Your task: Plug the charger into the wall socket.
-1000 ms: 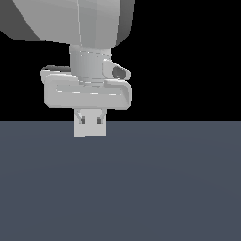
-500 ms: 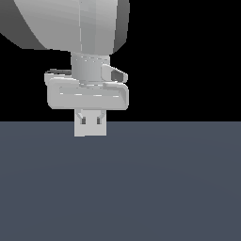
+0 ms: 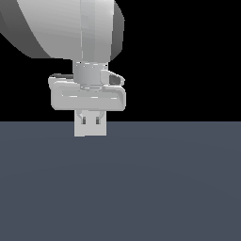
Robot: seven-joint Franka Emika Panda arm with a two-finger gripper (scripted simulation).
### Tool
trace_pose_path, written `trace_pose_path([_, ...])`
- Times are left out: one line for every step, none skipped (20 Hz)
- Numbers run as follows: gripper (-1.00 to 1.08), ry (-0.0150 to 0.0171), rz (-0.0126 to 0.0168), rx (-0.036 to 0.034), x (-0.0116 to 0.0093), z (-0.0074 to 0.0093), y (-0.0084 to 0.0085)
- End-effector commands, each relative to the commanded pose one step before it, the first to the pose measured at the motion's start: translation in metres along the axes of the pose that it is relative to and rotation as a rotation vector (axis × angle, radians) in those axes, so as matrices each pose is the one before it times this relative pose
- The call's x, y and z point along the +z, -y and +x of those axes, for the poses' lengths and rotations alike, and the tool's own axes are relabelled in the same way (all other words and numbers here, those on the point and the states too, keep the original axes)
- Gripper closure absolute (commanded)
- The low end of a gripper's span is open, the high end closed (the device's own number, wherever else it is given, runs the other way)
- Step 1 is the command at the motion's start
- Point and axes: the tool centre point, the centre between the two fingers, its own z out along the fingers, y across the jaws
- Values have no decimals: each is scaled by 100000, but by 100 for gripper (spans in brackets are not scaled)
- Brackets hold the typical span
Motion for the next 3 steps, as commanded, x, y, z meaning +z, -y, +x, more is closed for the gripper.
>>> trace_pose_path([108, -23, -15, 6, 97, 239, -24])
trace_pose_path([108, 0, 0, 0, 6, 8, -8])
trace_pose_path([108, 0, 0, 0, -3, -10, -5])
